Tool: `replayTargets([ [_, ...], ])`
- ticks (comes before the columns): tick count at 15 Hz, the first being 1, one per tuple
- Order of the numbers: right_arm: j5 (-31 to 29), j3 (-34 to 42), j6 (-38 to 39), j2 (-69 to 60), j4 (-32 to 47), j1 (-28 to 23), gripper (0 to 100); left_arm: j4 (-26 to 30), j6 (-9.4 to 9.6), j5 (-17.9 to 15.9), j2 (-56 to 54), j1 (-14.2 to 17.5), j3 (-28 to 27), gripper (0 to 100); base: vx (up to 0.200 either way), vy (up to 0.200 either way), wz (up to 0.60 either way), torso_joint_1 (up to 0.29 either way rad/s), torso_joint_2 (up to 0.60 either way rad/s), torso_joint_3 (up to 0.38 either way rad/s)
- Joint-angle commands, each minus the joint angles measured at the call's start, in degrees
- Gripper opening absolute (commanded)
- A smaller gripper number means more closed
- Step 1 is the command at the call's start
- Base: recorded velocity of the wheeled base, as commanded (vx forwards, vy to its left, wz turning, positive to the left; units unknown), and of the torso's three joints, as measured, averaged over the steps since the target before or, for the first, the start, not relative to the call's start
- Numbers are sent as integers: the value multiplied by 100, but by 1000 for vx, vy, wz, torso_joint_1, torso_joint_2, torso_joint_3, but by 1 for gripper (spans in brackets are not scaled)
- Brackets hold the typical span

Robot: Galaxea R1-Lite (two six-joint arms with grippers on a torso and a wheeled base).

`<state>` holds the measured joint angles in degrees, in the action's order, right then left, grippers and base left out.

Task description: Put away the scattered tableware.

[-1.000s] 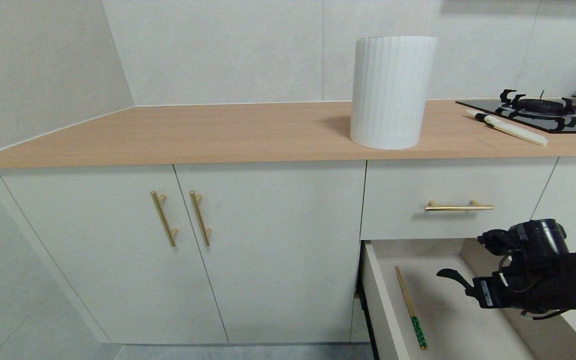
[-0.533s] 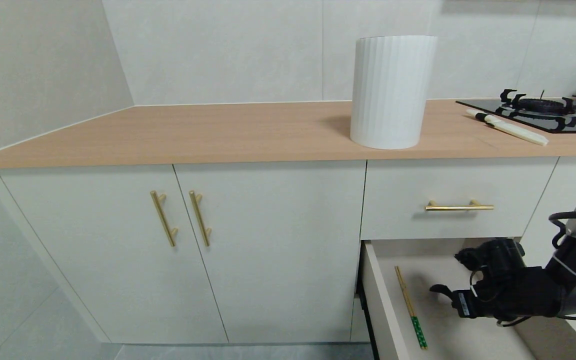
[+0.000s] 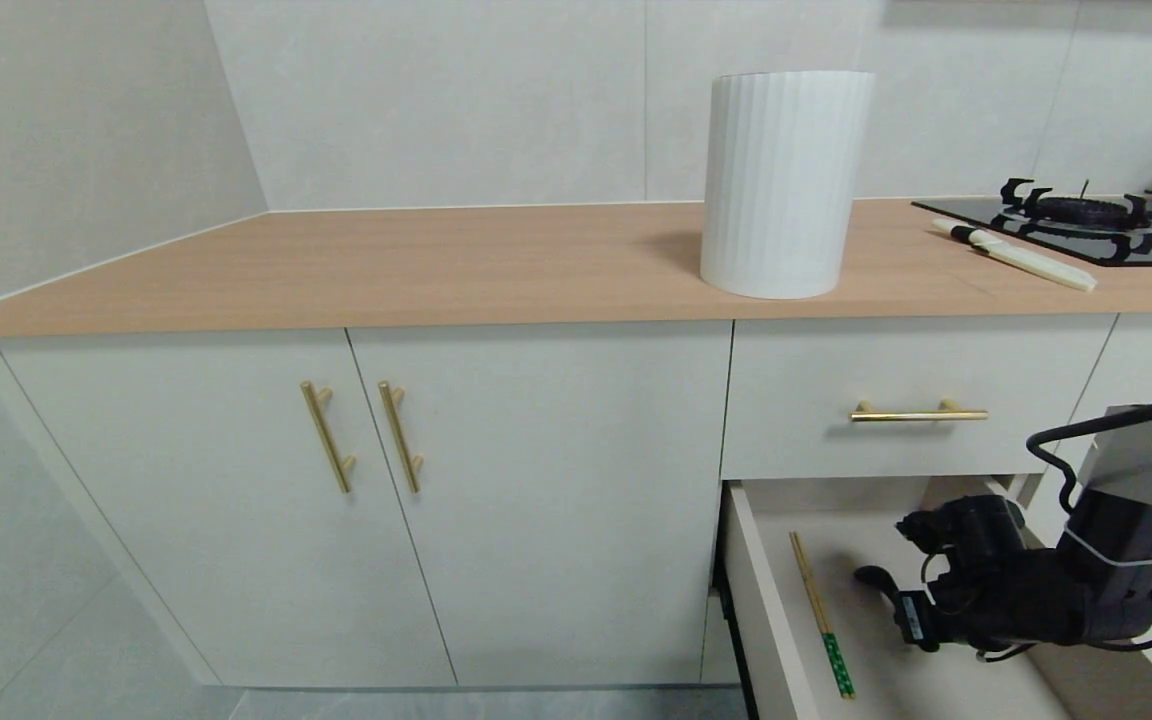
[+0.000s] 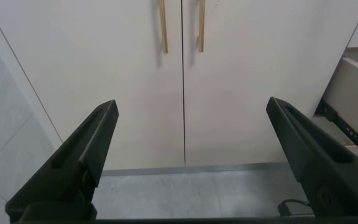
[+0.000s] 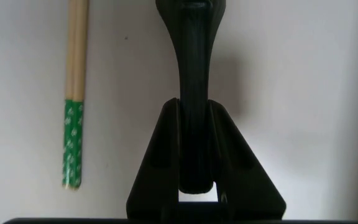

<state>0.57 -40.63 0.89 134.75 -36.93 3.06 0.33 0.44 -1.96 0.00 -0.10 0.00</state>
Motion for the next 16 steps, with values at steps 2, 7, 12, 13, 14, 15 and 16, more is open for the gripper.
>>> replayTargets([
  [2, 4, -6, 43, 42, 1, 2, 0, 2, 0, 3, 0, 1, 0, 100, 0, 0, 0, 0, 0, 0],
  [7, 4, 29, 52, -2, -52, 2, 100, 2, 0, -6, 0, 1, 0, 100, 0, 0, 0, 0, 0, 0],
  [12, 66, 794, 263, -1285, -52, 19, 100, 2, 0, 3, 0, 1, 0, 100, 0, 0, 0, 0, 0, 0],
  [13, 75, 1092, 263, -1742, -52, 46, 100, 2, 0, -6, 0, 1, 0, 100, 0, 0, 0, 0, 0, 0],
  [14, 127, 1365, 254, -2208, -43, 54, 100, 2, 0, 3, 0, 1, 0, 100, 0, 0, 0, 0, 0, 0],
  [15, 180, 1558, 236, -2612, -25, 63, 100, 2, 0, 3, 0, 1, 0, 100, 0, 0, 0, 0, 0, 0],
  [16, 215, 1655, 236, -2937, 19, 125, 100, 2, 0, 3, 0, 1, 0, 100, 0, 0, 0, 0, 0, 0],
])
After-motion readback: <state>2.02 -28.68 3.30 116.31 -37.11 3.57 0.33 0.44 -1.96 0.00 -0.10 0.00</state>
